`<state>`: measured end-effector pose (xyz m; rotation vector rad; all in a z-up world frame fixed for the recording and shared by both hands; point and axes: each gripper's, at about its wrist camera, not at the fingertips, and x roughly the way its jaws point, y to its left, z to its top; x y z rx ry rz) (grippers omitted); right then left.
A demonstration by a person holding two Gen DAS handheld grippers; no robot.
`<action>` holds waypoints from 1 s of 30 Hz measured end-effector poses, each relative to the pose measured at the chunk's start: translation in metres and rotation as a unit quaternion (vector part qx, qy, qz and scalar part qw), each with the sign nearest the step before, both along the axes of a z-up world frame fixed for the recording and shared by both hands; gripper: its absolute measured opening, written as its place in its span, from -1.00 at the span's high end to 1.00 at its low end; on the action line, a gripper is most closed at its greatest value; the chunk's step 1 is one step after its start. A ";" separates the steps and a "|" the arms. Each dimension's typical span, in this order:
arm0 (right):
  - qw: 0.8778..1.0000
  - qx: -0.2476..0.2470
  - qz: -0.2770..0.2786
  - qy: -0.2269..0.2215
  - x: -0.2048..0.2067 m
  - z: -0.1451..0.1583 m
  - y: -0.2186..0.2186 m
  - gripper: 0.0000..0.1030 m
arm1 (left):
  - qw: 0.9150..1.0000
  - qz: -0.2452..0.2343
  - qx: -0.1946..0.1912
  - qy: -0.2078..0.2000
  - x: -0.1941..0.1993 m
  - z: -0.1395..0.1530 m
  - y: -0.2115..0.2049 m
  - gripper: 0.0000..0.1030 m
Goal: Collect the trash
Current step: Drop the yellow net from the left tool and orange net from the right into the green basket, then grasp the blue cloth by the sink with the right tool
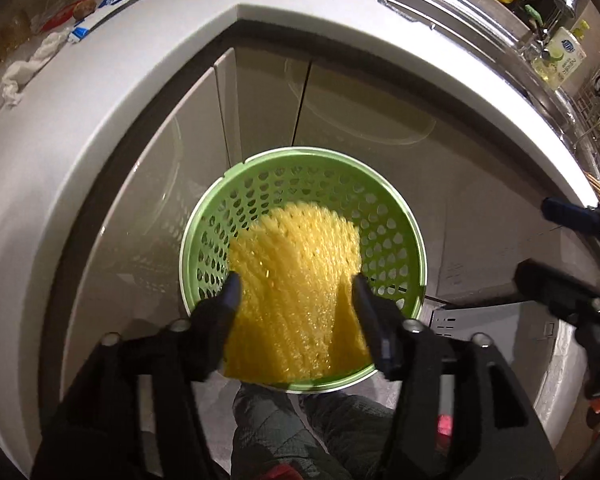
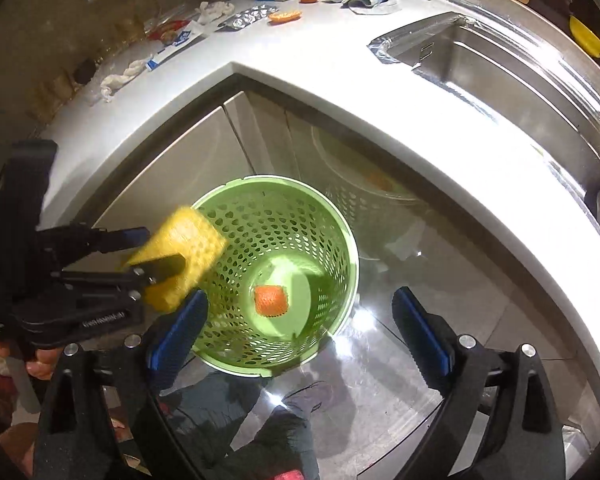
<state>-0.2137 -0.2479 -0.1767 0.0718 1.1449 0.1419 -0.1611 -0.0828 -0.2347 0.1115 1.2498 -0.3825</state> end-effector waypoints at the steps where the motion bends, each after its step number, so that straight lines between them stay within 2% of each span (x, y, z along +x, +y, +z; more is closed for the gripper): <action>1: 1.000 0.000 0.002 -0.005 -0.003 0.003 -0.003 -0.80 | 1.000 0.008 0.004 0.000 -0.003 -0.002 -0.001 -0.26; 4: 1.000 -0.007 0.009 -0.021 -0.006 0.012 -0.012 -0.80 | 1.000 0.031 0.006 0.003 -0.010 0.005 -0.001 -0.33; 6: 0.999 -0.008 0.008 -0.036 -0.008 0.021 -0.017 -0.80 | 0.999 0.048 0.002 -0.014 -0.015 0.022 0.004 -0.40; 10: 0.997 0.002 0.008 -0.072 -0.013 0.045 -0.024 -0.80 | 0.994 0.082 -0.010 -0.067 -0.022 0.075 0.014 -0.56; 14: 0.993 0.008 0.010 -0.119 -0.010 0.081 -0.029 -0.87 | 0.984 0.119 -0.033 -0.127 -0.026 0.134 0.030 -0.78; 19: 0.985 0.012 0.010 -0.171 0.007 0.122 -0.030 -0.94 | 0.975 0.127 -0.056 -0.175 -0.019 0.184 0.028 -0.85; 23: 0.981 0.008 0.004 -0.193 0.033 0.139 -0.026 -0.95 | 0.973 0.115 -0.052 -0.193 0.003 0.196 0.022 -0.85; 30: 0.980 0.005 -0.036 -0.196 0.099 0.140 -0.024 -0.95 | 0.976 0.107 -0.055 -0.182 0.065 0.182 0.032 -0.85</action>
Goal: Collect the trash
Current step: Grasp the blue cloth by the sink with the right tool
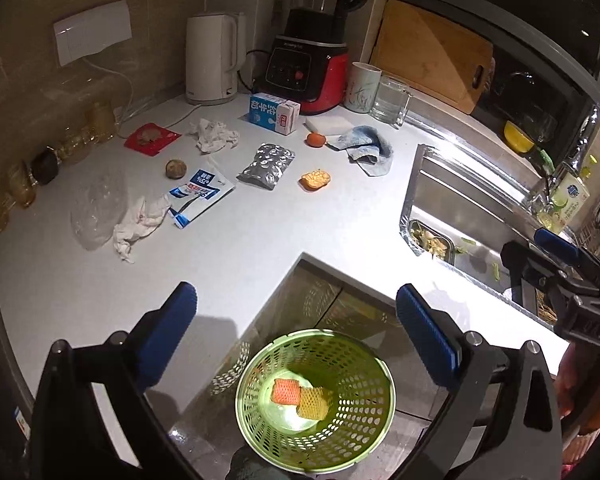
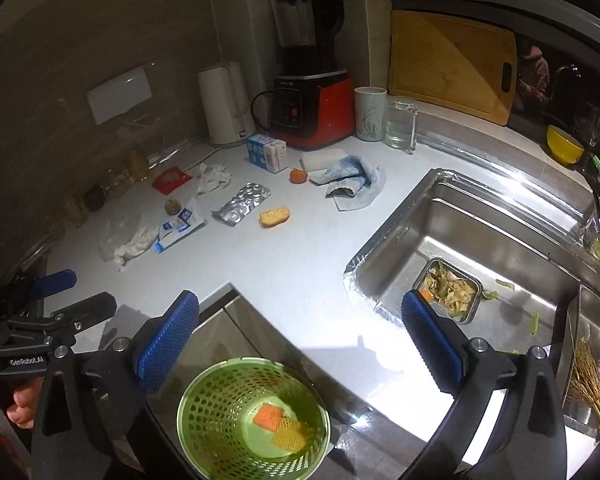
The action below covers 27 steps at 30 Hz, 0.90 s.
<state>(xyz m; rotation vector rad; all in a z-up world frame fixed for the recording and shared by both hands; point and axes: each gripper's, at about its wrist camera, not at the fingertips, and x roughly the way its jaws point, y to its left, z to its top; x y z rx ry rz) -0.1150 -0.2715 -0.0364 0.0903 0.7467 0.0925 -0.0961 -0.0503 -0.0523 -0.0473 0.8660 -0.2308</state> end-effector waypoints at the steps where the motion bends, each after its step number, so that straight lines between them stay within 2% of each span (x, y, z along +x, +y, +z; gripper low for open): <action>1: 1.000 0.004 -0.005 0.002 0.014 -0.002 -0.001 -0.95 | 1.000 -0.003 -0.001 -0.001 0.012 -0.002 0.001 -0.85; 8: 0.998 -0.016 -0.051 0.012 0.140 -0.028 -0.009 -0.95 | 0.999 -0.031 0.010 0.000 0.113 -0.025 -0.008 -0.85; 12: 0.997 -0.036 -0.068 0.028 0.223 -0.056 -0.015 -0.95 | 0.999 -0.037 0.001 0.011 0.176 -0.043 -0.015 -0.85; 14: 0.995 -0.042 -0.078 0.041 0.261 -0.074 -0.022 -0.94 | 0.999 -0.040 0.008 0.011 0.203 -0.052 -0.019 -0.85; 20: 0.986 -0.027 -0.130 0.104 0.341 -0.126 -0.049 -0.60 | 1.000 -0.026 0.006 0.014 0.262 -0.065 -0.014 -0.85; 23: 0.980 -0.002 -0.148 0.136 0.358 -0.147 -0.062 -0.36 | 1.000 -0.015 0.002 0.011 0.280 -0.064 -0.010 -0.85; 25: 0.979 -0.007 -0.156 0.132 0.359 -0.150 -0.064 -0.25 | 1.000 -0.011 -0.003 0.010 0.286 -0.063 -0.007 -0.85; 26: 0.979 -0.013 -0.154 0.134 0.359 -0.150 -0.063 -0.14 | 1.000 -0.009 -0.005 0.011 0.288 -0.064 -0.006 -0.85; 27: 0.980 -0.017 -0.149 0.133 0.359 -0.150 -0.062 0.15 | 1.000 -0.007 -0.005 0.012 0.288 -0.064 -0.004 -0.85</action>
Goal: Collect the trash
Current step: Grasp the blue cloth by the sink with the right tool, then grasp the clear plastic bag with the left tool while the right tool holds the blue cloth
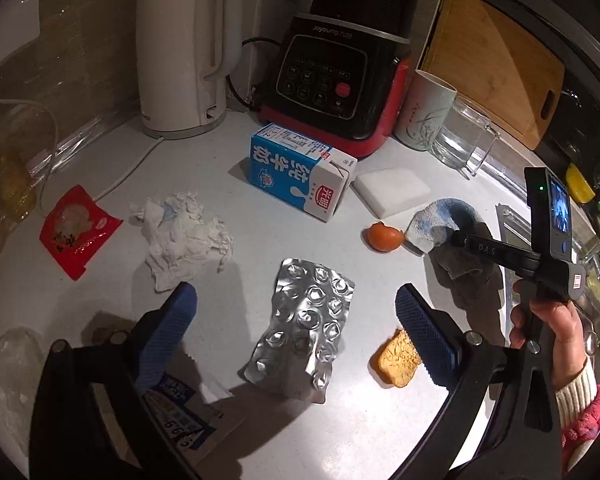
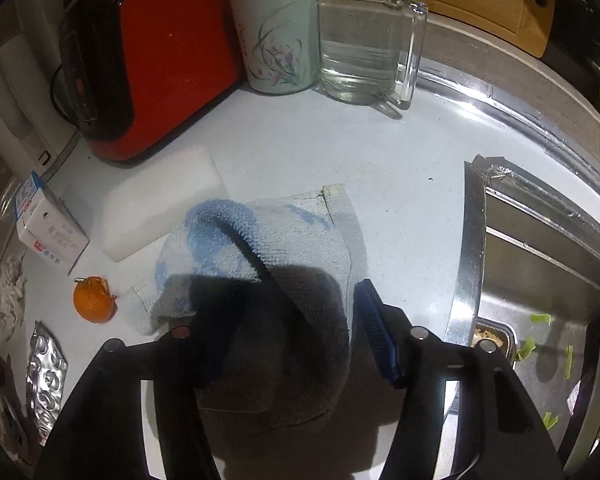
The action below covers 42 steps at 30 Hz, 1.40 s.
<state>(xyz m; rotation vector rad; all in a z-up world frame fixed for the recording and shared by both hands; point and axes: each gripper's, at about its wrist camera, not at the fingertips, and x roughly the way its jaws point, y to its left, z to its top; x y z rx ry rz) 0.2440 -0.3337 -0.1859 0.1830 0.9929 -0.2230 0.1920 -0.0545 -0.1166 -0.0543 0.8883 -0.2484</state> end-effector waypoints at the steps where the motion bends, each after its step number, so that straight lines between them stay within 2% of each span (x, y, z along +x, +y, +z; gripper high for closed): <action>1: 1.000 -0.002 0.004 -0.001 -0.001 0.001 0.001 0.35 | 1.000 0.002 0.000 0.000 -0.001 -0.001 0.001 -0.85; 2: 1.000 -0.001 0.006 -0.001 -0.002 0.003 0.000 0.59 | 1.000 0.005 0.000 0.001 -0.002 -0.002 0.003 -0.85; 3: 1.000 -0.003 0.007 -0.004 -0.004 0.006 0.002 0.73 | 1.000 0.008 0.000 0.001 -0.004 -0.002 0.004 -0.85; 4: 1.000 -0.008 0.010 -0.008 -0.009 0.009 0.005 0.78 | 1.000 0.012 0.001 0.002 -0.006 -0.001 0.005 -0.85; 11: 0.997 -0.040 0.045 -0.052 -0.059 0.051 0.027 0.81 | 0.999 0.032 0.010 -0.018 -0.041 0.013 0.016 -0.85; 18: 0.992 -0.016 0.084 -0.092 -0.142 0.098 0.062 0.81 | 0.996 0.076 0.017 -0.031 -0.099 0.031 0.045 -0.85; 24: 0.983 0.022 0.153 -0.103 -0.204 0.121 0.120 0.81 | 0.988 0.146 0.042 -0.031 -0.134 0.033 0.103 -0.85; 29: 0.970 0.056 0.216 -0.098 -0.223 0.127 0.176 0.81 | 0.977 0.201 0.071 -0.017 -0.132 0.016 0.164 -0.85; 34: 0.956 0.069 0.270 -0.091 -0.214 0.125 0.225 0.81 | 0.967 0.242 0.078 0.015 -0.100 -0.016 0.216 -0.84; 36: 0.952 0.069 0.284 -0.092 -0.208 0.126 0.239 0.81 | 0.966 0.244 0.071 0.034 -0.085 -0.028 0.230 -0.74; 39: 0.947 0.073 0.298 -0.092 -0.198 0.127 0.254 0.81 | 0.966 0.242 0.058 0.068 -0.069 -0.045 0.241 -0.41; 41: 0.946 0.077 0.301 -0.090 -0.194 0.125 0.260 0.81 | 0.965 0.242 0.049 0.087 -0.063 -0.052 0.245 -0.02; 42: 0.946 0.079 0.303 -0.089 -0.192 0.125 0.262 0.81 | 0.965 0.240 0.048 0.094 -0.061 -0.055 0.246 0.11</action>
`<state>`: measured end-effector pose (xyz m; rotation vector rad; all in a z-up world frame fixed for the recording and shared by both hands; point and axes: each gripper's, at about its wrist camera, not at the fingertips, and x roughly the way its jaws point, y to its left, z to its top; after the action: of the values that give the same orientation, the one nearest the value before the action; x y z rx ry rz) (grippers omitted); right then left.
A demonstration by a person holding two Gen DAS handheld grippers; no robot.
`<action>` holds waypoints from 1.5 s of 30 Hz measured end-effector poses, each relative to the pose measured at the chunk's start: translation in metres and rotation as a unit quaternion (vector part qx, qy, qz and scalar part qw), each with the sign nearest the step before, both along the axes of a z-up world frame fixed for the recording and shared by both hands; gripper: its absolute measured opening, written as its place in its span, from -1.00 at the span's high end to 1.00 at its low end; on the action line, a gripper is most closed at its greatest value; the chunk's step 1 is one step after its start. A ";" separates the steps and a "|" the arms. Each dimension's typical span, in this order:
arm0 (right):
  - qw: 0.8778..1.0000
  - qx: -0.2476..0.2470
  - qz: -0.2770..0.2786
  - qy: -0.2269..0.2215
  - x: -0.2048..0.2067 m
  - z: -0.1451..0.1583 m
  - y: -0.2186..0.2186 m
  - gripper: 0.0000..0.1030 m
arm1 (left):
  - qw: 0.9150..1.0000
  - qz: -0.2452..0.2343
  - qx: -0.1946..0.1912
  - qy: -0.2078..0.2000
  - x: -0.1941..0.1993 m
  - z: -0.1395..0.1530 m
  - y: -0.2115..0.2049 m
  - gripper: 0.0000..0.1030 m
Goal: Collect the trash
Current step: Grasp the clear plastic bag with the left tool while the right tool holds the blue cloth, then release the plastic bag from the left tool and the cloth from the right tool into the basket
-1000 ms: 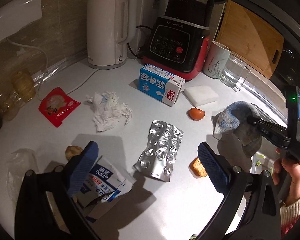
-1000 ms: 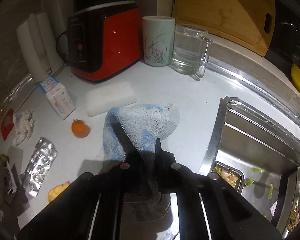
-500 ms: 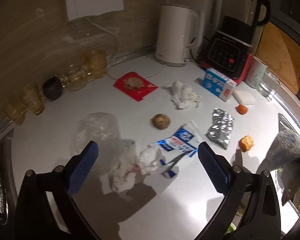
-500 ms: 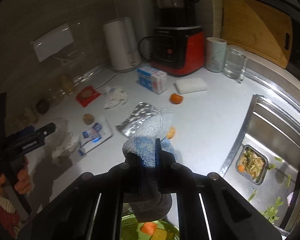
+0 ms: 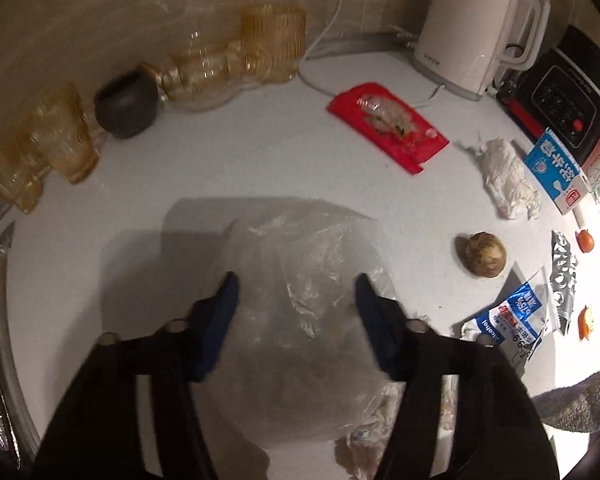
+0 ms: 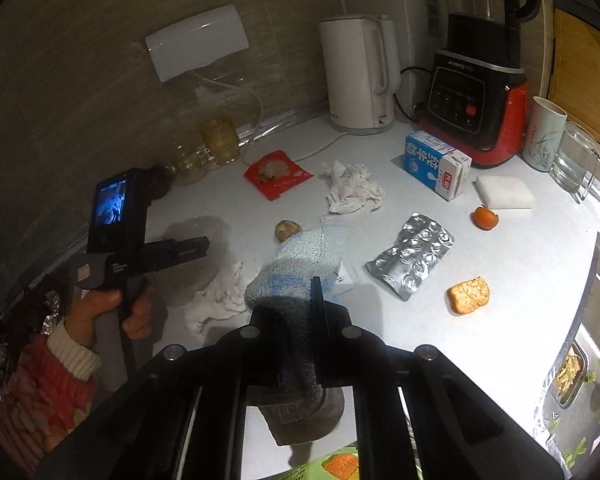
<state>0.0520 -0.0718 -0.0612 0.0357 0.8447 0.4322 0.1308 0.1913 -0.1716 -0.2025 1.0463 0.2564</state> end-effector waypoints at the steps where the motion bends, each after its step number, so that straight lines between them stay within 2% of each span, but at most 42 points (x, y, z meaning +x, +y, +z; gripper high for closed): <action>1: 1.000 0.001 0.002 0.001 0.002 -0.001 0.002 0.81 | 1.000 -0.003 -0.003 0.005 0.001 -0.002 0.001 0.33; 2: 1.000 0.001 0.004 0.002 0.003 -0.002 0.004 0.81 | 1.000 -0.005 -0.005 0.008 0.001 -0.002 0.001 0.52; 5: 1.000 0.001 0.007 0.006 0.004 -0.004 0.009 0.81 | 1.000 -0.005 0.005 0.009 -0.001 0.000 -0.002 0.78; 10: 1.000 0.003 0.009 0.000 -0.006 0.001 0.007 0.81 | 1.000 0.001 0.019 -0.023 -0.021 0.028 -0.010 0.82; 15: 1.000 0.009 0.006 -0.017 -0.034 0.015 -0.006 0.81 | 0.998 -0.010 0.030 -0.058 -0.066 0.070 -0.034 0.82; 20: 0.999 0.009 -0.006 -0.039 -0.082 0.032 -0.033 0.81 | 0.996 -0.035 0.030 -0.075 -0.123 0.105 -0.073 0.82; 25: 0.999 -0.001 -0.025 -0.047 -0.137 0.038 -0.063 0.80 | 0.994 -0.076 0.007 -0.081 -0.182 0.121 -0.117 0.82; 30: 0.998 -0.011 -0.046 -0.034 -0.183 0.026 -0.088 0.80 | 0.988 -0.134 -0.016 -0.071 -0.234 0.115 -0.166 0.82; 34: 0.998 -0.012 -0.063 -0.007 -0.206 0.004 -0.107 0.80 | 0.983 -0.177 -0.031 -0.046 -0.264 0.097 -0.202 0.82; 39: 0.997 -0.018 -0.073 0.035 -0.225 -0.036 -0.121 0.80 | 0.975 -0.215 -0.046 -0.023 -0.289 0.070 -0.233 0.82; 45: 0.994 -0.035 -0.057 0.084 -0.230 -0.096 -0.115 0.80 | 0.973 -0.227 -0.038 0.005 -0.302 0.039 -0.247 0.82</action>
<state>-0.1777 -0.1866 -0.1573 0.0564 1.0181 0.2944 -0.1714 -0.0552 -0.1324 -0.0261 1.0825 -0.1969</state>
